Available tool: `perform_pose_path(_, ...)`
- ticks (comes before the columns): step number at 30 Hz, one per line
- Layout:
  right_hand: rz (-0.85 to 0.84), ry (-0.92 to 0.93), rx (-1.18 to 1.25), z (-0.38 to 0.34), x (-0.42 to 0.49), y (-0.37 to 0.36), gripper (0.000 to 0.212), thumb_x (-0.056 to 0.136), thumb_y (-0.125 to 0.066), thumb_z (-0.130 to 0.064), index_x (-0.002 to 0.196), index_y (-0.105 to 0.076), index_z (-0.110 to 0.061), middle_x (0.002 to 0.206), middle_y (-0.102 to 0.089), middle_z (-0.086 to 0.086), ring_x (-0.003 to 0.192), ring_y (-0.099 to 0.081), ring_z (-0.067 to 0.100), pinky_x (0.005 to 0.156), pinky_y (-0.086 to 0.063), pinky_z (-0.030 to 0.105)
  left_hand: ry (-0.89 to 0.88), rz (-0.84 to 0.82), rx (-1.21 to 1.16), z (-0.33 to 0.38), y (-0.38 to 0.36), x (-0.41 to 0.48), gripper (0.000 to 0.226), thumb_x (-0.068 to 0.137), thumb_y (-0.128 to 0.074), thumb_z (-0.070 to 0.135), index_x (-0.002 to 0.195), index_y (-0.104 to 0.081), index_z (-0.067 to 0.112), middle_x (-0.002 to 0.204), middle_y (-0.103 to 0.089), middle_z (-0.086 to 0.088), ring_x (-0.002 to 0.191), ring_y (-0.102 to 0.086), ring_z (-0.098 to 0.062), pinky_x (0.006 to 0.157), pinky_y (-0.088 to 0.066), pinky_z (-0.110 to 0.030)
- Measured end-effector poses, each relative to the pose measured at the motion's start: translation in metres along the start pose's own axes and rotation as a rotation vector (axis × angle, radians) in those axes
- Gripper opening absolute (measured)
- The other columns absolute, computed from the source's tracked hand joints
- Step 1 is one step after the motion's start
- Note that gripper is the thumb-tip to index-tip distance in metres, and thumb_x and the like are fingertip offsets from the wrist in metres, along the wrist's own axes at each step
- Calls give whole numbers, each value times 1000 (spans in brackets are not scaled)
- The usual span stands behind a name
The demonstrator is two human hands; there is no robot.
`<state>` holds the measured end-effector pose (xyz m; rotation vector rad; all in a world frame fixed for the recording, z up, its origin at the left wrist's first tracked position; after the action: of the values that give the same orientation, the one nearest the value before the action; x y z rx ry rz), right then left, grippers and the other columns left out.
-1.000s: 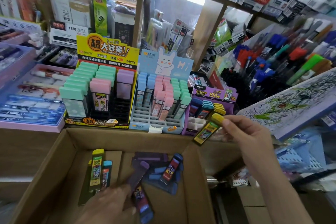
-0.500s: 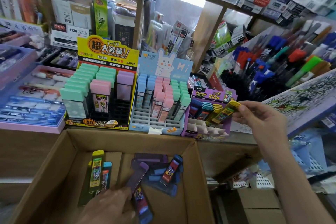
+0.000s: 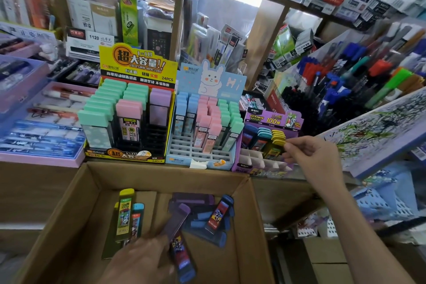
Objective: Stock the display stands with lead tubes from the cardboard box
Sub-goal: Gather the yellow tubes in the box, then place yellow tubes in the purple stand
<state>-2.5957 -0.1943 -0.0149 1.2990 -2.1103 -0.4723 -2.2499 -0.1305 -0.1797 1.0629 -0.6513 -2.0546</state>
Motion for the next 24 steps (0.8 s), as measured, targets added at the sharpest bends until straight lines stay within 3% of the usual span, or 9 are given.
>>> perform_pose_path(3,45,-7,-21,-2,-5,2,10,92,-73,-4,94,-77,-13,67,-76,-2,64,-76,14,66,-65,32,21,15,-15,-3,1,-3,34,86,-61,60,113,-45,46,118,-60,19,114,-55,-5,100,-42,-23)
perform_pose_path(7,128,76,-57,-26,-20,6,15,90,-76,-5,96,-74,-19,77,-74,-8,66,-72,3,62,-58,13,55,50,-14,-5,1,-5,32,84,-64,58,108,-50,42,115,-61,18,112,-56,-6,99,-45,-25)
perform_pose_path(10,88,66,-16,-45,-40,-8,15,90,-74,-11,95,-73,-25,77,-73,-11,73,-71,3,65,-58,14,66,48,-5,-3,2,-7,33,85,-65,56,112,-53,42,116,-61,17,115,-55,-6,102,-44,-27)
perform_pose_path(13,-95,8,13,-54,-67,-46,18,89,-74,-15,94,-71,-32,83,-73,-15,78,-71,2,68,-58,15,91,44,-15,-3,4,-10,30,86,-66,53,112,-54,43,116,-60,17,115,-55,-7,101,-45,-27)
perform_pose_path(19,-593,-241,39,-50,-125,-152,17,95,-72,-19,107,-71,-29,96,-74,-7,89,-72,6,86,-62,34,145,83,-96,-4,18,-19,27,89,-66,47,114,-58,40,117,-60,15,113,-55,-9,97,-47,-27)
perform_pose_path(24,-763,-448,179,-49,-154,-210,26,96,-66,-12,121,-69,-20,105,-73,-5,98,-73,14,93,-61,35,250,215,-92,-29,51,-28,31,91,-66,40,121,-60,35,119,-62,9,113,-58,-13,98,-50,-31)
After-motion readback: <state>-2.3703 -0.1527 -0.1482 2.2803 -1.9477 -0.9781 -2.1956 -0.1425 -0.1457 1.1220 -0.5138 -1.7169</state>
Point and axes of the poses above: each hand's wrist, its own x-axis towards the middle knuckle, its own y-axis out of the back of the hand, z = x × y, the point moved 7 cm from there along x, towards the middle knuckle
